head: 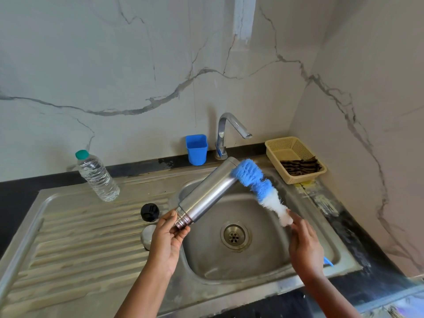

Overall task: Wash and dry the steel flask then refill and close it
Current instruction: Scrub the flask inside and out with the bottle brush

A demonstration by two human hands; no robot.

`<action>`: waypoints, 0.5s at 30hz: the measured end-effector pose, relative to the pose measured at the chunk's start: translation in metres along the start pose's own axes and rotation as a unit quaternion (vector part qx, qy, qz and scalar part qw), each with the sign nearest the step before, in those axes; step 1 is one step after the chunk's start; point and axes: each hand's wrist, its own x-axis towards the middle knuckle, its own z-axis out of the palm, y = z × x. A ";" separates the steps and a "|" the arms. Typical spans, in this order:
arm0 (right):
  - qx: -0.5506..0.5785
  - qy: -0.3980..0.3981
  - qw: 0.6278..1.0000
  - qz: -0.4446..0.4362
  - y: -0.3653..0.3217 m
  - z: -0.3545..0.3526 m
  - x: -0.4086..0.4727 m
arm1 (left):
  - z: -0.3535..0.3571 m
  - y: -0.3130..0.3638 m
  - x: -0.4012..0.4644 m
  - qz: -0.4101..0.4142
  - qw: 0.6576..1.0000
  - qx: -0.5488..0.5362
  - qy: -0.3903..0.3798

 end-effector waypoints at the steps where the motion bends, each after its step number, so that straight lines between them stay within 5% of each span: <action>1: -0.003 -0.003 1.000 -0.021 -0.001 -0.001 -0.002 | 0.000 -0.001 -0.001 -0.003 1.000 -0.003 0.000; 6: -0.065 -0.115 0.960 -0.249 -0.009 0.007 -0.021 | 0.002 -0.008 -0.001 -0.019 1.000 -0.018 0.015; 9: -0.052 -0.080 0.978 -0.186 -0.007 0.011 -0.013 | 0.002 -0.007 -0.002 -0.019 1.000 -0.012 0.005; 13: 0.004 0.001 1.000 0.022 0.000 -0.001 0.005 | 0.001 -0.003 -0.005 -0.029 0.999 -0.011 0.004; 15: 0.003 0.010 1.000 0.012 0.003 -0.006 0.007 | 0.000 -0.002 -0.005 -0.033 0.999 -0.017 -0.001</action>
